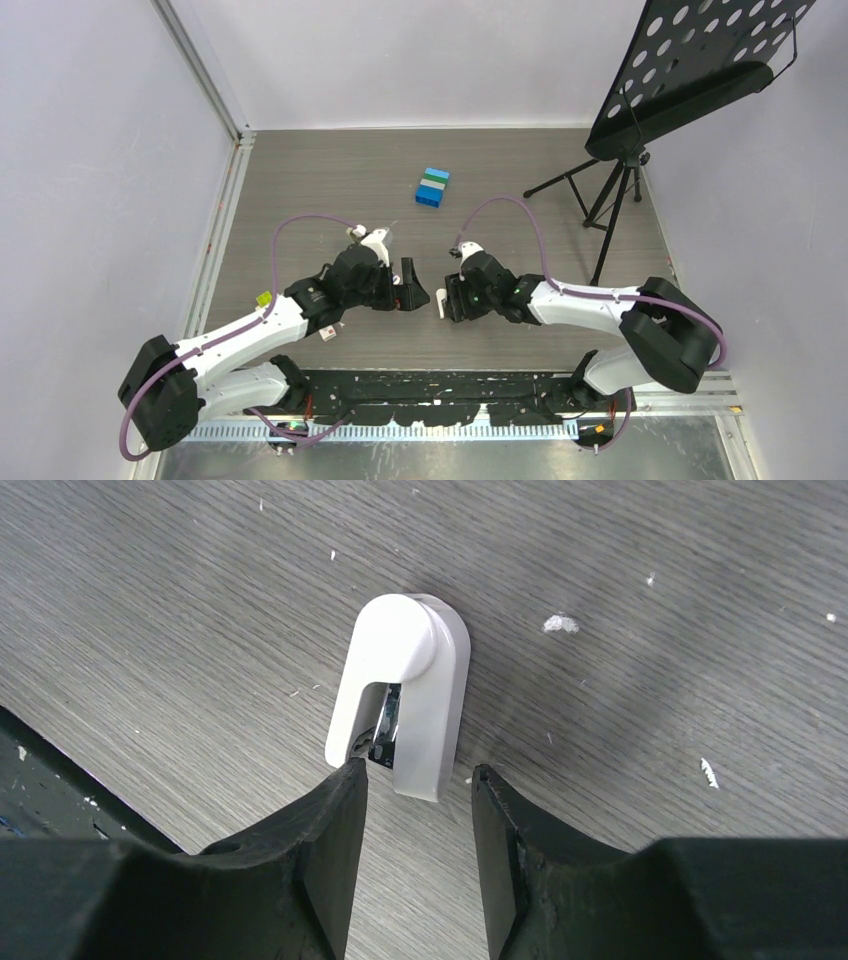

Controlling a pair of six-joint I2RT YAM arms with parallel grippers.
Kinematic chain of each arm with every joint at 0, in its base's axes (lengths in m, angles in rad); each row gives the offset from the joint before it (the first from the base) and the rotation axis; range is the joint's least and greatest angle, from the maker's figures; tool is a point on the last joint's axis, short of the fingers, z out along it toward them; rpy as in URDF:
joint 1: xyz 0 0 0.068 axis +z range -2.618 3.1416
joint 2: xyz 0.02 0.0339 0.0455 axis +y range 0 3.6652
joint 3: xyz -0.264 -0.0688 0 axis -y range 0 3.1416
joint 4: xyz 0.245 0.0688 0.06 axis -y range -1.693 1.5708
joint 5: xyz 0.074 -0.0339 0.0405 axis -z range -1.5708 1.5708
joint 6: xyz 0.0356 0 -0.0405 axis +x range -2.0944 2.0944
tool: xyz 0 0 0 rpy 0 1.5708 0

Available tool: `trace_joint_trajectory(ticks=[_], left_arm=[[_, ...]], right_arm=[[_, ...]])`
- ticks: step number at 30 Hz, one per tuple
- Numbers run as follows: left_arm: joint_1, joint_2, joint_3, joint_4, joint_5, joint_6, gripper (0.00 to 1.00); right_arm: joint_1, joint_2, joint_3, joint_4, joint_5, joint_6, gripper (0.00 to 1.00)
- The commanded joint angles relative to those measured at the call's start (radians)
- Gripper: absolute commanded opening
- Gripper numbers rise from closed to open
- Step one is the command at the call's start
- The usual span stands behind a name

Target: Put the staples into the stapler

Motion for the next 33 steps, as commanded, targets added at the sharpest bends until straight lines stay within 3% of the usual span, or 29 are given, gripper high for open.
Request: trace_joint_trajectory(ticks=[1,8,14,20,26,33], left_arm=[[-0.005,-0.016,0.027,0.044,-0.014,-0.008,0.93],[-0.007,-0.018,0.023,0.043,-0.014,-0.010,0.92],[-0.010,-0.021,0.021,0.043,-0.015,-0.015,0.92],[-0.012,-0.028,0.011,0.049,-0.035,-0.024,0.90],[-0.042,-0.003,0.018,0.050,-0.076,-0.005,0.81],[-0.100,0.068,0.039,0.085,-0.152,0.012,0.78]], right_arm=[[0.013,0.015,0.026,0.025,-0.001,0.002,0.47],[0.035,0.029,0.035,0.014,0.019,-0.008,0.40],[0.055,0.029,0.047,0.003,0.066,-0.015,0.24],[0.057,-0.017,0.042,0.005,0.085,-0.010,0.14],[0.066,-0.073,0.090,-0.081,0.127,0.019,0.11],[0.081,-0.097,0.167,-0.216,0.194,0.058,0.04]])
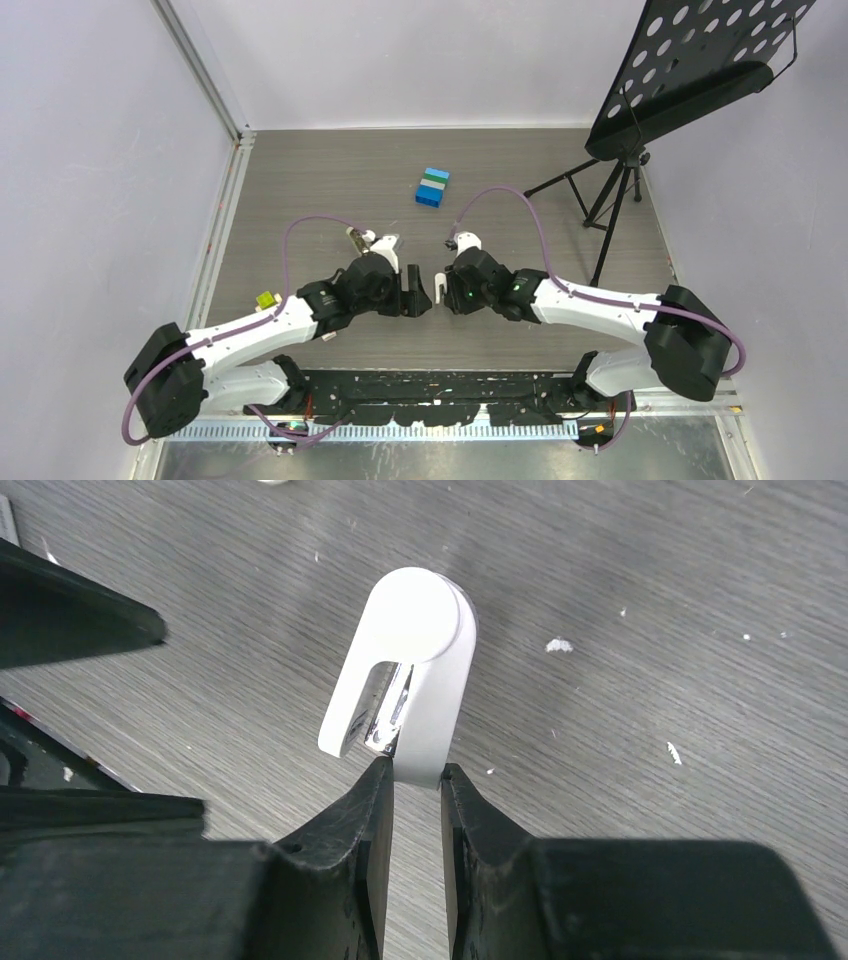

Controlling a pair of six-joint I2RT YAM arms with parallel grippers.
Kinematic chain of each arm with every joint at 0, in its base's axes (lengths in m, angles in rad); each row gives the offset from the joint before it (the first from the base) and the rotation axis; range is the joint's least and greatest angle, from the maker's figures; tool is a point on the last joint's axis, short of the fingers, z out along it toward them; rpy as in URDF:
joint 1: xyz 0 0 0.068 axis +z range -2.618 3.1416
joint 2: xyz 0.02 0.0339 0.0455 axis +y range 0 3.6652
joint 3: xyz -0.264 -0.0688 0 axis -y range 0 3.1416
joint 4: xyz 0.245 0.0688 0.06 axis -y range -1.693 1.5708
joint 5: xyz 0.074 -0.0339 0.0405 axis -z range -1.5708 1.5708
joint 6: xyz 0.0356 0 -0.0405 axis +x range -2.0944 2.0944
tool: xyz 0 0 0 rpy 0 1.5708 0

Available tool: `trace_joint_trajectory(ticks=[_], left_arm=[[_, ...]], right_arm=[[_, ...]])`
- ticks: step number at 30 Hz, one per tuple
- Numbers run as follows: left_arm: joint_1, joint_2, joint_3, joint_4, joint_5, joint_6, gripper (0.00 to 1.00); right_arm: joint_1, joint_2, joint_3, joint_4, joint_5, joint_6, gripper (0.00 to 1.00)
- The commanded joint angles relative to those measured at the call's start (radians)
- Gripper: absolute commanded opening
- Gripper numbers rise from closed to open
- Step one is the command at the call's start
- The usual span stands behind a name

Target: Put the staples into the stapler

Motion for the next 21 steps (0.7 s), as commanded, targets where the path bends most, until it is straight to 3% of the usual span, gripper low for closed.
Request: trace_joint_trajectory(ticks=[1,11,21], left_arm=[[-0.028,0.039,0.037,0.084,-0.053,0.017,0.78],[-0.030,-0.054,-0.106,0.338,-0.106,-0.184,0.83],[-0.030,0.023,-0.179,0.580,-0.070,-0.336,0.76]], right_arm=[[0.013,-0.039,0.065,-0.066,0.065,0.038,0.03],[0.034,-0.122,-0.032,0.080,0.040,0.052,0.01],[0.044,-0.241,-0.106,0.178,0.009,0.047,0.01]])
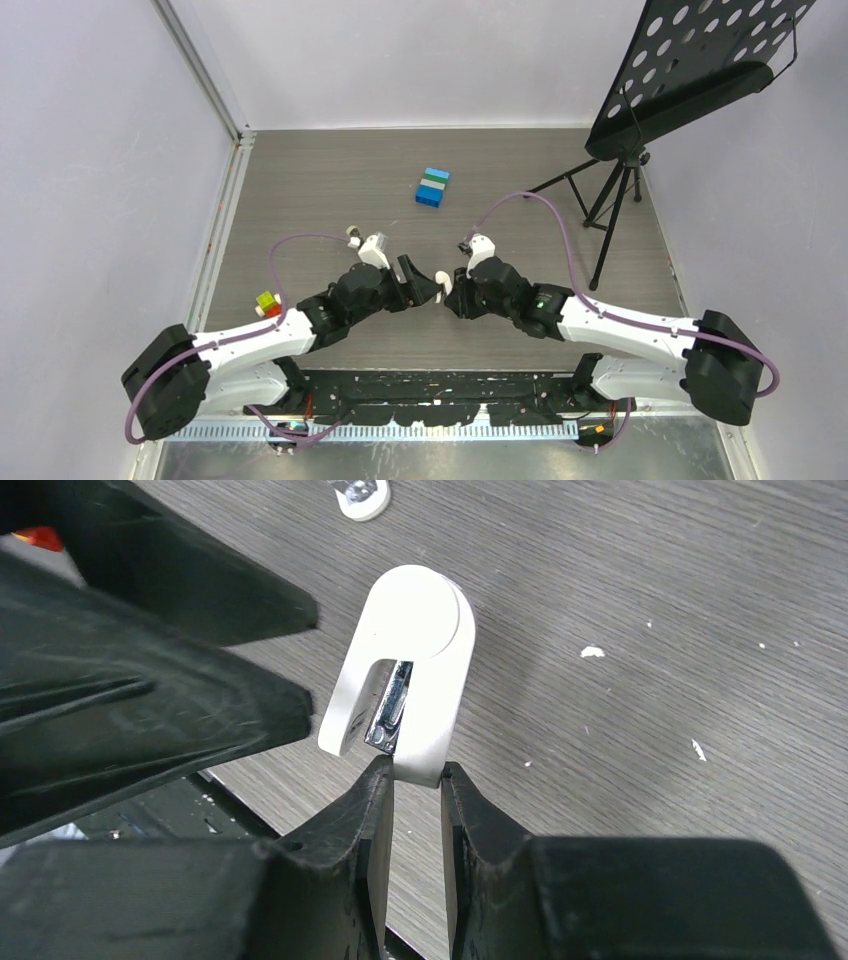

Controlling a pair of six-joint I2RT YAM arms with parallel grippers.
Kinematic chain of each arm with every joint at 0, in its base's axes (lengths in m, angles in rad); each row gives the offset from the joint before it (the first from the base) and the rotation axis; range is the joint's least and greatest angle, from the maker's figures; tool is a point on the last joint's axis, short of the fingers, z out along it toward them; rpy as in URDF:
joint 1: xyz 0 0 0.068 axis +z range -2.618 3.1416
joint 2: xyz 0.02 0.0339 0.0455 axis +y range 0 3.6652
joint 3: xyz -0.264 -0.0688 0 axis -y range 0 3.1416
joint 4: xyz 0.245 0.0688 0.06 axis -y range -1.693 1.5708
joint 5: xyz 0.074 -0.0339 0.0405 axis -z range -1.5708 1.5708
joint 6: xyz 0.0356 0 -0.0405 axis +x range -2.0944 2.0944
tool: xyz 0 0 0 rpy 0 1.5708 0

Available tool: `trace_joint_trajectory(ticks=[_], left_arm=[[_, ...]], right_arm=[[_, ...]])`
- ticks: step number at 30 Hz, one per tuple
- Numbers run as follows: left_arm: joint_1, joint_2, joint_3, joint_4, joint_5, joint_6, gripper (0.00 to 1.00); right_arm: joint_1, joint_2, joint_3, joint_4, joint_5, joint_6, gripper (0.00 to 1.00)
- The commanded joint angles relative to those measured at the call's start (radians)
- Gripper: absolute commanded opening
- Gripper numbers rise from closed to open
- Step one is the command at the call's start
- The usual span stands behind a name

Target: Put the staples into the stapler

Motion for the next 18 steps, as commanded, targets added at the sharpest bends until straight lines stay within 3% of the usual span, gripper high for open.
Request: trace_joint_trajectory(ticks=[1,6,11,18], left_arm=[[-0.002,0.057,-0.024,0.217,0.023,-0.093,0.74],[-0.002,0.124,-0.029,0.320,0.079,-0.133,0.66],[-0.002,0.140,-0.046,0.374,0.088,-0.159,0.51],[-0.002,0.094,-0.063,0.375,0.083,-0.163,0.47]], right_arm=[[0.008,-0.064,-0.016,0.100,-0.011,0.009,0.01],[0.009,-0.082,-0.029,0.112,-0.019,0.012,0.01],[0.009,-0.094,-0.040,0.124,-0.019,0.016,0.01],[0.009,-0.104,-0.057,0.125,-0.003,0.019,0.01]])
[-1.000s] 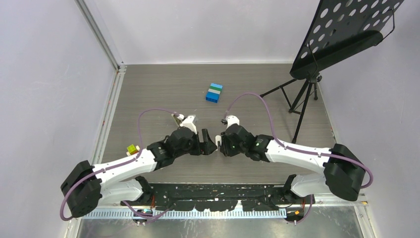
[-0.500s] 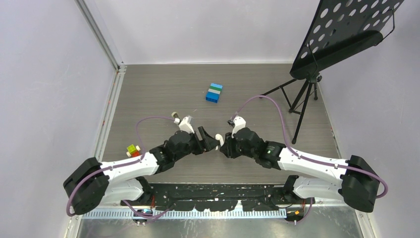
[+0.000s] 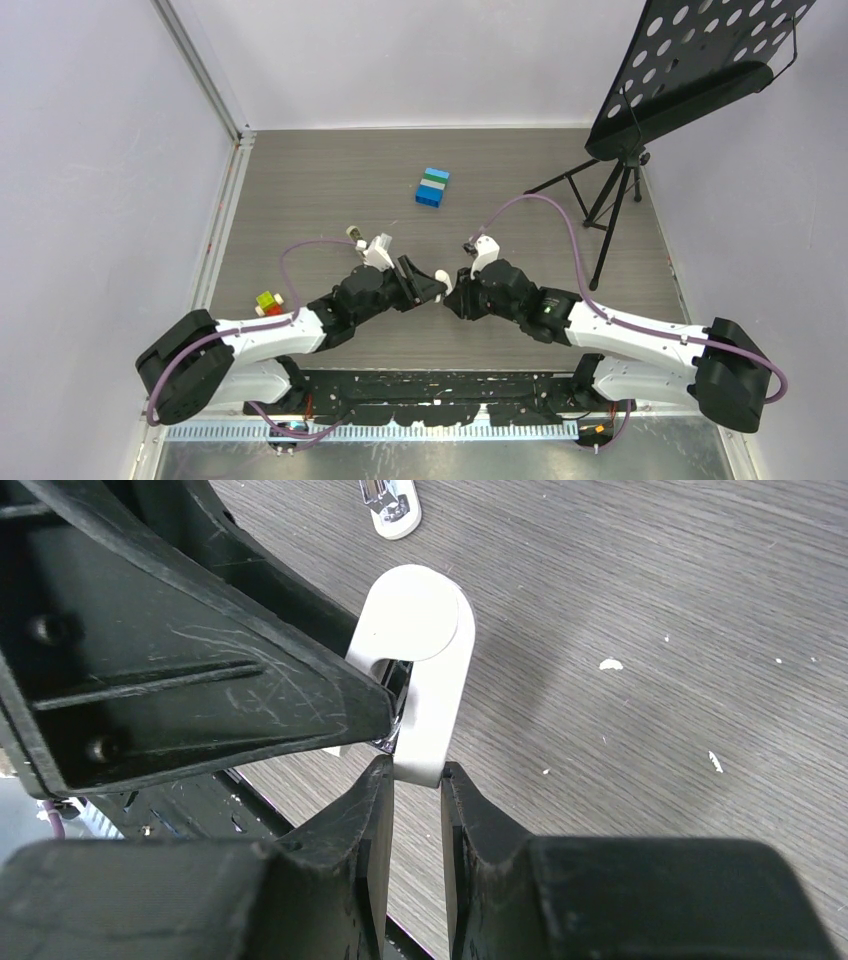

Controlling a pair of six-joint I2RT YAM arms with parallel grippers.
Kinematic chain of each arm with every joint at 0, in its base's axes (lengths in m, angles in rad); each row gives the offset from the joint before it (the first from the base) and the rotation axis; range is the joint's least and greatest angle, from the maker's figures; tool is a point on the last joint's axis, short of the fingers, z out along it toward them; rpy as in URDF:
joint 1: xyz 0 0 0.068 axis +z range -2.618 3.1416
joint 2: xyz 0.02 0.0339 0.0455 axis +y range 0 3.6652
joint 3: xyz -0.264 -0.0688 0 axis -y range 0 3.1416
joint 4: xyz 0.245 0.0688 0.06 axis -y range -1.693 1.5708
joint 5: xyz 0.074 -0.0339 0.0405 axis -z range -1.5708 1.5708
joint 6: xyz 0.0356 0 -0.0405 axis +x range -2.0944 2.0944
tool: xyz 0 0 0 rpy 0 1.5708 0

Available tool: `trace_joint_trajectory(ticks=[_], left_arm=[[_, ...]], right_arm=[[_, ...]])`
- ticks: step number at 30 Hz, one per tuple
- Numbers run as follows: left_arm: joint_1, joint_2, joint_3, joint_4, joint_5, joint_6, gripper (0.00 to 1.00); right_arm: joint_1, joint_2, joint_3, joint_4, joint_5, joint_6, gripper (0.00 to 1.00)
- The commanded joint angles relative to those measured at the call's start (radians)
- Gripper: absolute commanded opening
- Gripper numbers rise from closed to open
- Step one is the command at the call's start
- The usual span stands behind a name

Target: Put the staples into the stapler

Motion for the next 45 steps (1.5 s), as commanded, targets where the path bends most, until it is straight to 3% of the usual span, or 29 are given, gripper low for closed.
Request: trace_joint_trajectory(ticks=[1,12,23,25,27,29,33,38,45], left_arm=[[-0.002,-0.049,-0.016,0.076,0.002,-0.013,0.46],[-0.002,-0.053,-0.008,0.075,0.043,-0.008,0.42],[-0.002,-0.088,-0.022,0.072,0.023,0.006,0.13],[-0.002,-0.114,-0.031,0.064,0.023,0.016,0.06],[0.000,-0.143,-0.048,0.066,-0.016,0.025,0.00],[0.014,-0.176,-0.071,0.078,-0.027,0.029,0.00],[0.060,-0.252,-0.120,0.089,-0.018,0.032,0.00],[0.100,-0.348,-0.162,0.103,-0.006,0.031,0.00],[0.105,-0.392,-0.182,0.215,0.032,0.014,0.00]], right_arm=[[0.006,-0.028,-0.008,0.061,0.015,0.013,0.01],[0.006,-0.032,-0.011,0.093,0.013,0.015,0.01],[0.006,-0.044,-0.021,0.106,0.017,0.036,0.06],[0.005,-0.050,-0.021,0.101,0.020,0.045,0.12],[0.004,-0.056,-0.017,0.093,0.016,0.055,0.30],[-0.006,-0.065,-0.014,0.088,0.000,0.072,0.44],[-0.059,-0.105,-0.027,0.119,-0.090,0.133,0.60],[-0.145,-0.152,-0.048,0.217,-0.251,0.245,0.71],[-0.172,-0.145,-0.081,0.427,-0.344,0.404,0.75]])
